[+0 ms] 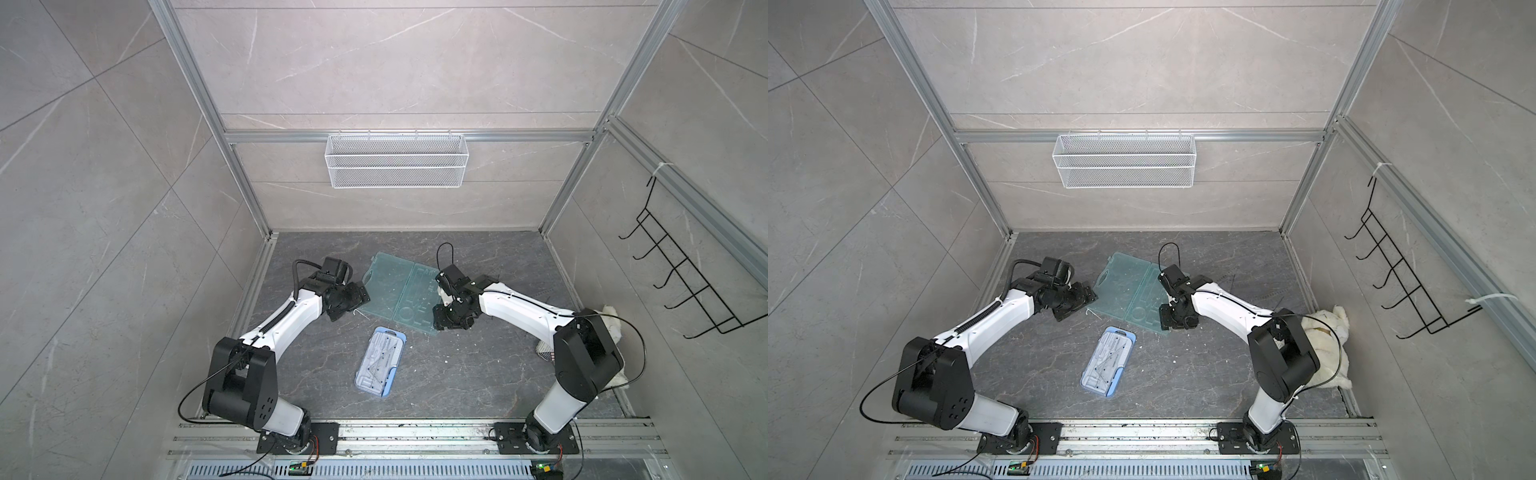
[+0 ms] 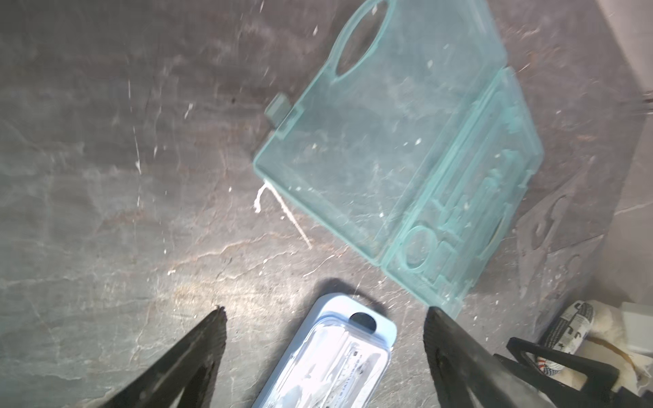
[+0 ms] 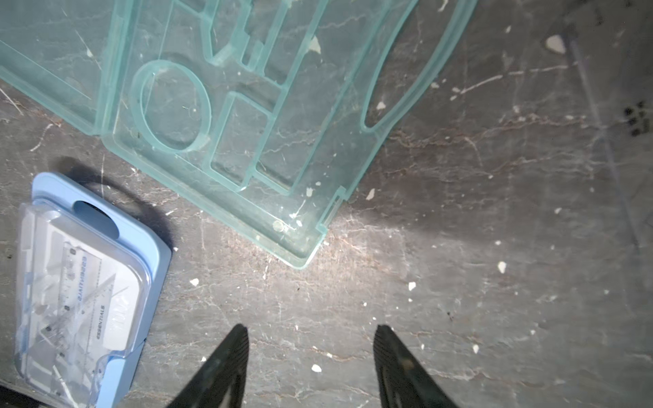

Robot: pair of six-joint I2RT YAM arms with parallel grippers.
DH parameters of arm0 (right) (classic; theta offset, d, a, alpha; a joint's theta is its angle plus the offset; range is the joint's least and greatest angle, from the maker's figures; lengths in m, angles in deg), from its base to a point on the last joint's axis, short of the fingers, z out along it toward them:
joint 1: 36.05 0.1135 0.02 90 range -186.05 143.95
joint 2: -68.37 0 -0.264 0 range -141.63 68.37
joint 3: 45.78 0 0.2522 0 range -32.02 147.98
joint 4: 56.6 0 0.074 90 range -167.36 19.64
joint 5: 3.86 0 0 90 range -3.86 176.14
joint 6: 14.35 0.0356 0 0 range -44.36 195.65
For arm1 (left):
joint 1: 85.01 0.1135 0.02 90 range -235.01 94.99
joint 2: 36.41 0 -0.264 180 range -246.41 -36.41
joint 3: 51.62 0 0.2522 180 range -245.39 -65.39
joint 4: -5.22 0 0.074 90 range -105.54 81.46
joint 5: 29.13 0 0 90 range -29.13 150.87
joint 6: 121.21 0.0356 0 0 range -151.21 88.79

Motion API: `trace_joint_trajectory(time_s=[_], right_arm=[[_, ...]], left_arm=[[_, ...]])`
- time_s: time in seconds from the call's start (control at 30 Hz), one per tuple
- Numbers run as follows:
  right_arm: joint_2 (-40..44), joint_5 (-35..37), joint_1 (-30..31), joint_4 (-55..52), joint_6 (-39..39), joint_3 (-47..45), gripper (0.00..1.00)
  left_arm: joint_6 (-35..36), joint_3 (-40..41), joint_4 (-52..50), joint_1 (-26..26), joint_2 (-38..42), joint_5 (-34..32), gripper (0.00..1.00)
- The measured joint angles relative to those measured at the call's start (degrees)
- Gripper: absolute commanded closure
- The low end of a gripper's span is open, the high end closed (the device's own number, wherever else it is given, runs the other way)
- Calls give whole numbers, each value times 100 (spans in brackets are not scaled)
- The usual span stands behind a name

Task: Open the ruler set and take out the ruler
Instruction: Adjust the ruler set box at the center of the board.

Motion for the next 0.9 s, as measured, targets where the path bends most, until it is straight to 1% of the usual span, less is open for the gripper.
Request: trace_joint_trajectory(time_s=[0.1, 0.17, 0.23, 0.33, 0.37, 0.4, 0.47, 0.53, 0.6, 0.7, 0.9], right_arm=[[-138, 0, 275, 4, 0, 15, 38], [-271, 0, 448, 4, 2, 17, 38], [-380, 0, 549, 7, 37, 17, 37], [-393, 44, 557, 20, 162, 13, 36], [-367, 46, 549, 61, 221, -7, 36], [-326, 42, 542, 116, 260, -52, 35], [-166, -9, 538, 221, 323, -221, 35], [28, -105, 549, 280, 365, -424, 35], [256, -175, 612, 345, 389, -671, 34], [570, -240, 872, 415, 433, -1012, 34], [925, -341, 1742, 684, 765, -1480, 35]], left_arm=[[-11, 247, -9, -151, 103, -33, 11], [33, 315, -168, -455, 267, -264, 10], [103, 295, -358, -955, 444, -597, 10], [205, 118, -782, -1897, 566, -1073, 8], [232, 52, -920, -2203, 564, -1187, 4], [247, 9, -1043, -2433, 560, -1296, 0], [249, -81, -1366, -2870, 544, -1506, 0], [221, -122, -1611, -3126, 525, -1648, 0], [120, -125, -1808, -3265, 522, -1746, 0], [-76, -44, -1943, -3287, 568, -1825, 0], [-354, 343, -1993, -3283, 719, -1862, 1]])
